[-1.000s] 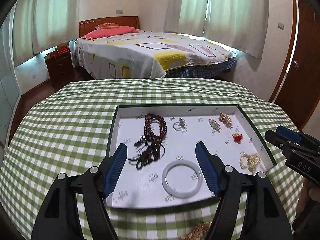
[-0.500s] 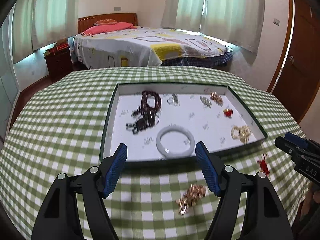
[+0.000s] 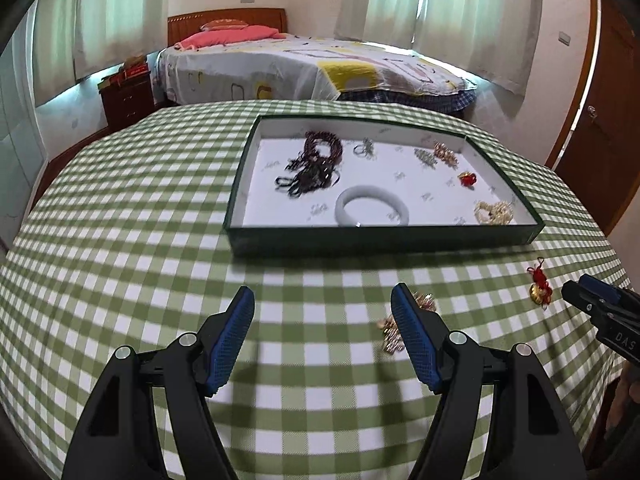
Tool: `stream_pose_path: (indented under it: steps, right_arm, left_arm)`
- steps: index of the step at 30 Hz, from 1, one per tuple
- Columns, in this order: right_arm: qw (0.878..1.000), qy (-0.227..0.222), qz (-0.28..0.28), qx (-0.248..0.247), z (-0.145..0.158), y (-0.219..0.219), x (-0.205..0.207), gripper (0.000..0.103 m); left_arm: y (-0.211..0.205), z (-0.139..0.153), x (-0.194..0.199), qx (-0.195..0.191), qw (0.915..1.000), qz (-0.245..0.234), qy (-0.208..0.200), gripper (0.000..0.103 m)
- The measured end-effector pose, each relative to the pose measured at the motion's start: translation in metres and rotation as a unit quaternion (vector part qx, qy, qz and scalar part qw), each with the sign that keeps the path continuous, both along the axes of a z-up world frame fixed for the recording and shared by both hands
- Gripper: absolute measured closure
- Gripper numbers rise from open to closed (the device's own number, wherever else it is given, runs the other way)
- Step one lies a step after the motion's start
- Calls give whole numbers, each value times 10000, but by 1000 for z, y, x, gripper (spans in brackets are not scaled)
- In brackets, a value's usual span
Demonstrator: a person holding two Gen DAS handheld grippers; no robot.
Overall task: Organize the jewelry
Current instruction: 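Withdraw both tools from the tray toward the remaining jewelry, then grasp the red tassel with gold ingot using the right tool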
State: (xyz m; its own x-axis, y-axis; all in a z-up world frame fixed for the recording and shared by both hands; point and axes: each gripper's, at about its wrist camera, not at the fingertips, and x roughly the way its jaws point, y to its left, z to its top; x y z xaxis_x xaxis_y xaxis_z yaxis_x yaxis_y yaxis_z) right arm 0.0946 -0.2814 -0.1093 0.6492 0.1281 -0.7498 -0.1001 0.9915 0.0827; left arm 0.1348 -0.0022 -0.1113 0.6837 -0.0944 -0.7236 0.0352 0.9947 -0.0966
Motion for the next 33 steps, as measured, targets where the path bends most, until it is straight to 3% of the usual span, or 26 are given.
stream_pose_path:
  steps: [18,28,30,33]
  right_arm:
    - [9998,129,119,-72,-19,17,12,52]
    - [9989,39,214,-425,-26,33,22,52]
    - [9988,6,223,-438,-26,33,22,54]
    - [9987,-16,223,-448,-26,32,21,65]
  left_arm:
    - [-1,-17,5,30,9998,-23,193,34]
    - [-2,-19,5,70,9997,-6,223,34]
    - [-4,-20,5,99,9997,-9,229,34]
    - [-6,-21,5,150,9996,-13,247,34]
